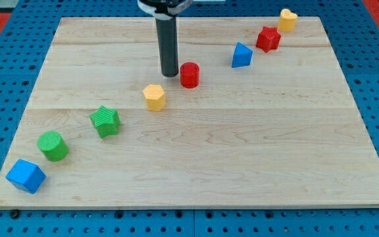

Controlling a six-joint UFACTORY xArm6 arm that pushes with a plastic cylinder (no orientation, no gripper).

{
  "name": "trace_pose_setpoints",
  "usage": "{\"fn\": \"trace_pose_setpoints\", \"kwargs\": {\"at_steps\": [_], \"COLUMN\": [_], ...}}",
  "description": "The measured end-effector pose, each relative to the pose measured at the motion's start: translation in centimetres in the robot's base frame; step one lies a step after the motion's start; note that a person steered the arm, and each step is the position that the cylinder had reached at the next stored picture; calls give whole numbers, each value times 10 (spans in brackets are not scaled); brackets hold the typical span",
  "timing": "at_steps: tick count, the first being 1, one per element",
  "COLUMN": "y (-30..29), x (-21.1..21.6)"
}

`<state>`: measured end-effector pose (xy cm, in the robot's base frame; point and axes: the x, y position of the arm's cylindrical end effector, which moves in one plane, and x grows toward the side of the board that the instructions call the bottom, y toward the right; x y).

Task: Move the green star towards the green circle

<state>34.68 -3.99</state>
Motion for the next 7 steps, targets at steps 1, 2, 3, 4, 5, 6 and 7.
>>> {"fn": "trace_pose_setpoints", "kwargs": {"at_steps": [1, 2, 3, 4, 5, 6, 7], "y": [24, -14, -108, -102, -45, -50, -49], "x": [15, 24, 24, 58, 62, 77, 115]}}
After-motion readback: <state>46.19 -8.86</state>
